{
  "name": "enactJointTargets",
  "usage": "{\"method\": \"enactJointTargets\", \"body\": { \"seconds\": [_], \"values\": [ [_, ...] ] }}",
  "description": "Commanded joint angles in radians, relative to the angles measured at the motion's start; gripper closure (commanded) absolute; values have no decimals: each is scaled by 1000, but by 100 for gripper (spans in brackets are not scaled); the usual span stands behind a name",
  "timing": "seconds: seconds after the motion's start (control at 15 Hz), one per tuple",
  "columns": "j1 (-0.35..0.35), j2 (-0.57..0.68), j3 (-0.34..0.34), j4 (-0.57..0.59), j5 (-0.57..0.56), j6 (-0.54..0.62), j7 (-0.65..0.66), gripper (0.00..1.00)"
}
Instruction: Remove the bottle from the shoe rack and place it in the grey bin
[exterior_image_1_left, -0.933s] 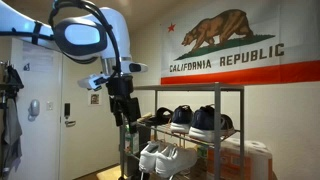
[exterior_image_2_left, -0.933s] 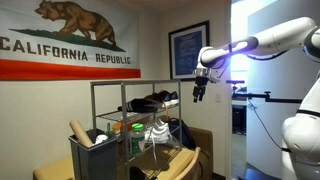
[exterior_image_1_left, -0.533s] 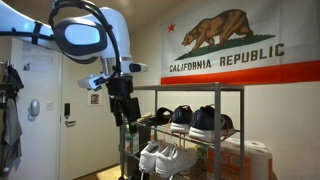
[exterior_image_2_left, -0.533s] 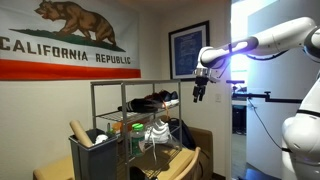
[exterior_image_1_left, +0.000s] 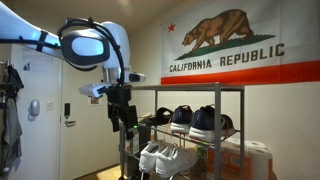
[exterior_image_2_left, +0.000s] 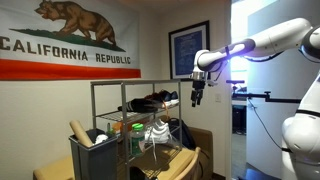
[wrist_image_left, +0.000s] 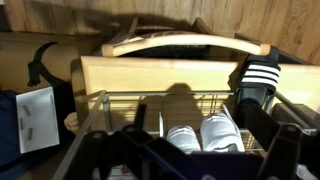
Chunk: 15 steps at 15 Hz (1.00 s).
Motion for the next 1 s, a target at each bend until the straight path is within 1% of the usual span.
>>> {"method": "enactJointTargets", "body": {
  "seconds": [0.0, 0.33, 0.67, 0.93],
  "values": [
    [24, 25, 53, -39, 27, 71, 17, 0],
    [75, 86, 125, -57, 57, 161, 17, 0],
    [123, 151, 182, -47, 98, 236, 21, 0],
    [157, 184, 224, -50, 153, 337, 52, 0]
  ]
}}
